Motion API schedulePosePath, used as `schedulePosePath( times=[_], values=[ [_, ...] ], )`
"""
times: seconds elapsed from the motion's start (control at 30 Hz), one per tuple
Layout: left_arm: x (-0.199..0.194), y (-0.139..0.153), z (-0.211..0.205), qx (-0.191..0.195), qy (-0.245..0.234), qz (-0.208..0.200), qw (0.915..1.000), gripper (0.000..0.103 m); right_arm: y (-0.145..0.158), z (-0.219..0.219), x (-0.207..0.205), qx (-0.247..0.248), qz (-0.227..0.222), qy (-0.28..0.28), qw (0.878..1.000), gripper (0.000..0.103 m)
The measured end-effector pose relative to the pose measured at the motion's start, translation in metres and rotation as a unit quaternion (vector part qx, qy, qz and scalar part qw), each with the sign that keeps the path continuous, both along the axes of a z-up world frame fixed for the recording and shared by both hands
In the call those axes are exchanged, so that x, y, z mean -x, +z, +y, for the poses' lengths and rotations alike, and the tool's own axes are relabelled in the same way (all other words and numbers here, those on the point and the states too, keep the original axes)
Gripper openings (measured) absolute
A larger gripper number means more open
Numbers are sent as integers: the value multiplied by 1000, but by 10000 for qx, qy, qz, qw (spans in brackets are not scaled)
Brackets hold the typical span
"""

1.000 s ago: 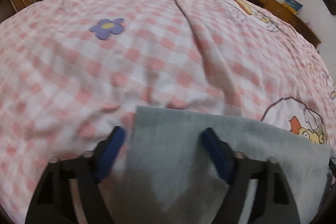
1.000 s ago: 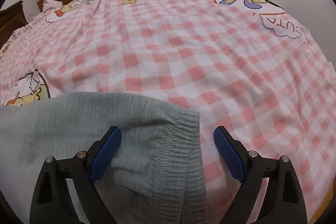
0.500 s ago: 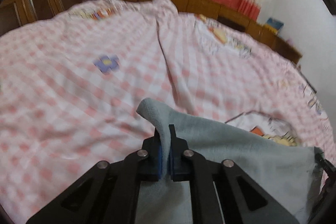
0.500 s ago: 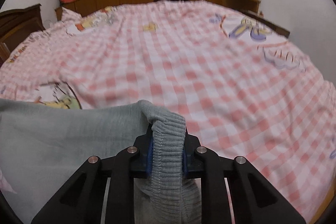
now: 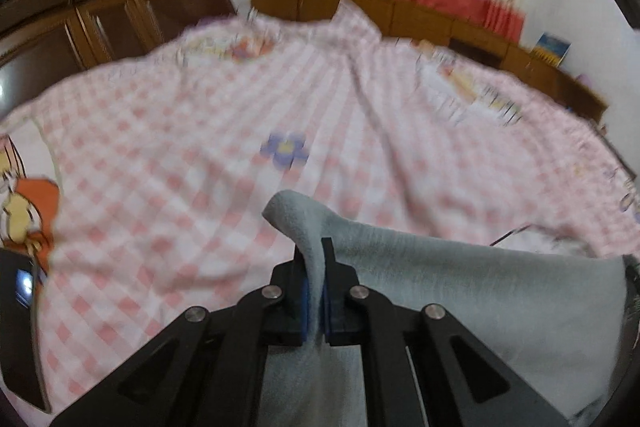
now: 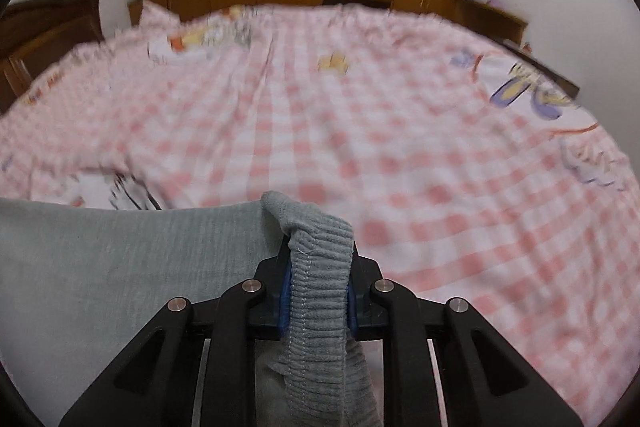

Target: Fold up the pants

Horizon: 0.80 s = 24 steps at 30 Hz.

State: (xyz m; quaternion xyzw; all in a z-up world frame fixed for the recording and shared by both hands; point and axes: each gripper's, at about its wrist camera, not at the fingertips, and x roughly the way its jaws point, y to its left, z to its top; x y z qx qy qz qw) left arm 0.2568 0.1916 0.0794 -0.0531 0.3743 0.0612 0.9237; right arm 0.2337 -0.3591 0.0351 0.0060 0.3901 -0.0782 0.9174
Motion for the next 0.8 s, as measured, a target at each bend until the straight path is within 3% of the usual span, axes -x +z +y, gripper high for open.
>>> schedulePosePath(
  times=[0.17,0.27,0.4,0.47,0.57,0.67,0.8],
  values=[
    [-24,-53,9,282,135,618,9976,5,-26,-7,-13,-133,394,22,9991,21],
    [-29,-62,12,382,231,774,9960,7,-23,-12,-14,-195,466,88,9987,24],
    [-22,-54,16,511,246,685,9960,15,-12,-22,-12,-463,562,133,9973,31],
    [-21,-45,18,441,228,718,9962,31,-3,-22,-12,-360,606,185,9973,33],
    [-21,-33,22,323,156,693,9970,47,14,-19,-14,-215,631,449,9968,42],
    [-23,-18,20,226,-117,762,9968,53,25,-9,-21,-105,929,1077,9898,56],
    [-34,0,7,-64,-766,864,9933,62,30,8,-31,148,1387,2061,9685,57]
  ],
)
